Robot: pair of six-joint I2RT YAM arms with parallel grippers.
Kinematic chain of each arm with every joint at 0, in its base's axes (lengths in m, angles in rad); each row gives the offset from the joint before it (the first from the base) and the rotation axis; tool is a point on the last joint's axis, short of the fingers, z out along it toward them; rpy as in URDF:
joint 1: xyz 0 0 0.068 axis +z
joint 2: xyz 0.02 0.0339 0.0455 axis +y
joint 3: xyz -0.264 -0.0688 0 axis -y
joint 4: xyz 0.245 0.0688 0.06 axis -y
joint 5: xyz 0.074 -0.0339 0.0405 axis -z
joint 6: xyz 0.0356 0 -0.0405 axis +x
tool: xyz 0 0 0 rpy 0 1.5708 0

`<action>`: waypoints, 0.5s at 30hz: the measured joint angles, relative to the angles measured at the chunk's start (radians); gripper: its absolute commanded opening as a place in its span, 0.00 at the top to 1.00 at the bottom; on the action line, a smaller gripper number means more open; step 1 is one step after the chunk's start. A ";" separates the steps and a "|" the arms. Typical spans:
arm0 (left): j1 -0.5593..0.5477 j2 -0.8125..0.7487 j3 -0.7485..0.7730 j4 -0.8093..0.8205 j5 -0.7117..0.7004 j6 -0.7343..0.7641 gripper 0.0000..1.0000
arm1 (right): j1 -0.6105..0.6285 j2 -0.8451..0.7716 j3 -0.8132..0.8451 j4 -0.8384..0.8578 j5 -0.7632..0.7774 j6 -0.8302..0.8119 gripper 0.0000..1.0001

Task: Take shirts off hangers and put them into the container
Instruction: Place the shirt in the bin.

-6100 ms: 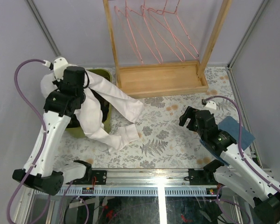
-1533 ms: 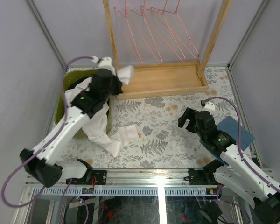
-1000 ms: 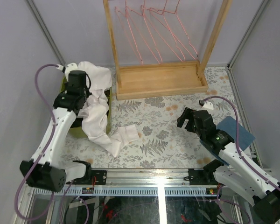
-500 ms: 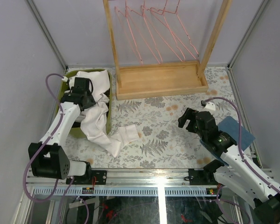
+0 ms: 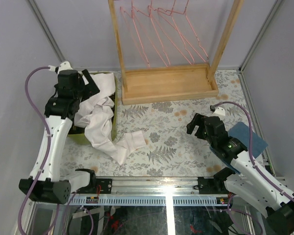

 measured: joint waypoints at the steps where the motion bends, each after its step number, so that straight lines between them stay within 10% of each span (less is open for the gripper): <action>1: 0.000 0.024 0.009 0.010 0.037 0.004 0.12 | 0.000 0.000 0.000 0.000 0.000 0.000 0.11; 15: 0.033 0.595 0.095 0.098 0.135 -0.041 0.11 | 0.000 -0.021 0.000 -0.009 0.001 0.000 0.11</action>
